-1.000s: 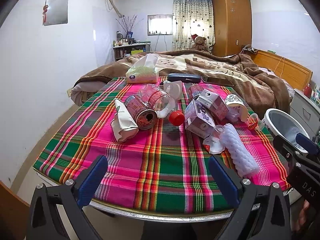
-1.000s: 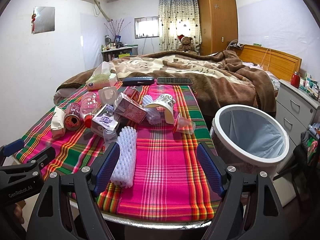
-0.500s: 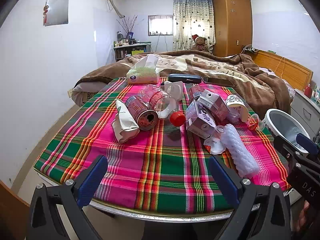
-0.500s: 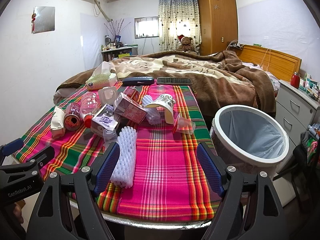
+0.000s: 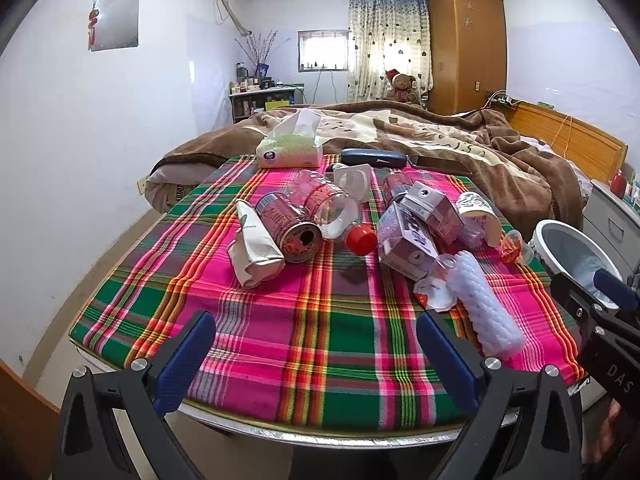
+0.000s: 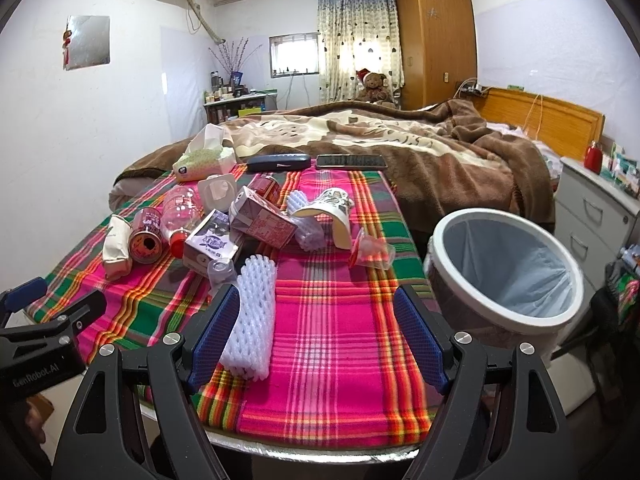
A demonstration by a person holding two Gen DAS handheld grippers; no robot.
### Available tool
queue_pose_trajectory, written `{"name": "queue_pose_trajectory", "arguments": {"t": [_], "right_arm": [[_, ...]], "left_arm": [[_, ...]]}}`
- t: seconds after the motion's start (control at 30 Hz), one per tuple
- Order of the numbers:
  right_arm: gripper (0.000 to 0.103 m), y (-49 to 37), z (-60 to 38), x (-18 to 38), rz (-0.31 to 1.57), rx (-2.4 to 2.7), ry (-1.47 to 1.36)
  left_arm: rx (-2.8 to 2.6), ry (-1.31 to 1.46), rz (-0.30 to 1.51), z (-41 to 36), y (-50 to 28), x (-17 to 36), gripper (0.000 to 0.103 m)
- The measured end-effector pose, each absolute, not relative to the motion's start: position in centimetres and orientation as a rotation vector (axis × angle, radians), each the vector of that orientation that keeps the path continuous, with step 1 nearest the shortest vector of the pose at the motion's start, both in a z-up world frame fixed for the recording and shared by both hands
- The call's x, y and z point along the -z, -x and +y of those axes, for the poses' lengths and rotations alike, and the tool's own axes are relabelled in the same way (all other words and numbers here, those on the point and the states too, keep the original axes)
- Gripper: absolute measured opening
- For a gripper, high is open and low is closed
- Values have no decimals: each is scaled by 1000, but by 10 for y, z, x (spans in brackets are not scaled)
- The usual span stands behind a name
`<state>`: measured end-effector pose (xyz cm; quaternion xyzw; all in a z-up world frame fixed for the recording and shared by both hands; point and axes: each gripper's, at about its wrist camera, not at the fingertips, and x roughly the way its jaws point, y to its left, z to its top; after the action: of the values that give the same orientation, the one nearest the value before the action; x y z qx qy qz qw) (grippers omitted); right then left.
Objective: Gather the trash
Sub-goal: 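Grasp the white foam fruit net with the right tool while the left tool grasps the white cloth bag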
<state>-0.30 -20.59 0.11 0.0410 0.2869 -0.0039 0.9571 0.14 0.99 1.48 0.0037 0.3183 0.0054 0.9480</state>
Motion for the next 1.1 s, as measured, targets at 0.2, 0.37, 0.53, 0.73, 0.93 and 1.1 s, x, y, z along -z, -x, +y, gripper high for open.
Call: {"name": "queue_pose_trajectory", "arguments": {"t": [0.2,0.37,0.53,0.73,0.93,1.1], "right_arm": [[81,-16,-197,13,628,-56,-99],[75,-32,-186,25,687,-115,-114],[57,-40,-181,32,726,-116,-108],[34,-41,-185,35,755,-129,-137],[25,-42,-185,33,742,-125,-140],[18,-46,-188,30,731,-116,-152]], "left_arm": [[-35,16,672,42,-25,-11,102],[-48,39,712,73,-53,-3,102],[-57,97,755,103,-83,7,102],[-2,189,810,117,-118,17,98],[-3,200,867,114,-144,33,88],[-13,215,881,115,-154,40,73]]}}
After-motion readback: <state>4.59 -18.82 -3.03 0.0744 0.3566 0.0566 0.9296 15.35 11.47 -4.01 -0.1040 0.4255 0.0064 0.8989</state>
